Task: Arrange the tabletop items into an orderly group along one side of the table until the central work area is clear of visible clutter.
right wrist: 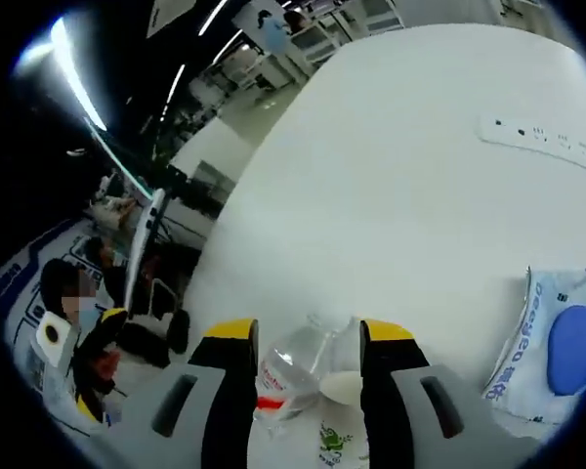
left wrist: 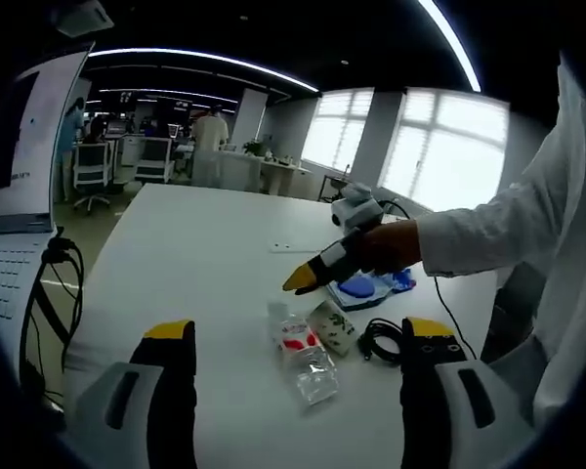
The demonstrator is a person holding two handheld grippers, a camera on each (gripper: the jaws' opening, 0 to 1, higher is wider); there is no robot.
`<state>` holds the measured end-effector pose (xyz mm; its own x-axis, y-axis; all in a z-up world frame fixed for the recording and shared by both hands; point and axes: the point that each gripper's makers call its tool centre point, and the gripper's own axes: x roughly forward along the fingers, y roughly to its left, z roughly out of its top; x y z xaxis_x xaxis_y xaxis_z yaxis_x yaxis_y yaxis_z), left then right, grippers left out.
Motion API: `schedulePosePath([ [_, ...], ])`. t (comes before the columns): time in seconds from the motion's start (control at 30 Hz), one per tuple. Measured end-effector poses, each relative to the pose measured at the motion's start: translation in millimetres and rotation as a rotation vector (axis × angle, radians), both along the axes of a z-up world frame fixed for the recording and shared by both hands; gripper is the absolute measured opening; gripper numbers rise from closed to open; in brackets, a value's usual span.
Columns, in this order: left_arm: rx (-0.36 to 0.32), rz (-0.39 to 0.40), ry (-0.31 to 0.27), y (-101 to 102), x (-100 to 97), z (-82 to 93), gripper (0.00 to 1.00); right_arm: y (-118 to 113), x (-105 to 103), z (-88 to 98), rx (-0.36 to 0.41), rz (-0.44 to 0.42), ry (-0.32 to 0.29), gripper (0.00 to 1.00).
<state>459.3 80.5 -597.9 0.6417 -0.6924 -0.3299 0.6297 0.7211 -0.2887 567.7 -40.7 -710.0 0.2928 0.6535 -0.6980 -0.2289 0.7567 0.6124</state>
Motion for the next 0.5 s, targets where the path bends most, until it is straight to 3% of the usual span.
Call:
schedulePosePath([
  [0.17,-0.016,0.003,0.0,-3,4.8,-4.2,0.85,2,0,-16.7,-0.028,0.015,0.046,0.4],
  [0.5,-0.029,-0.009,0.007,-7,8.6,-11.7,0.84,12,-1,-31.7,0.001,-0.007,0.118,0.39],
])
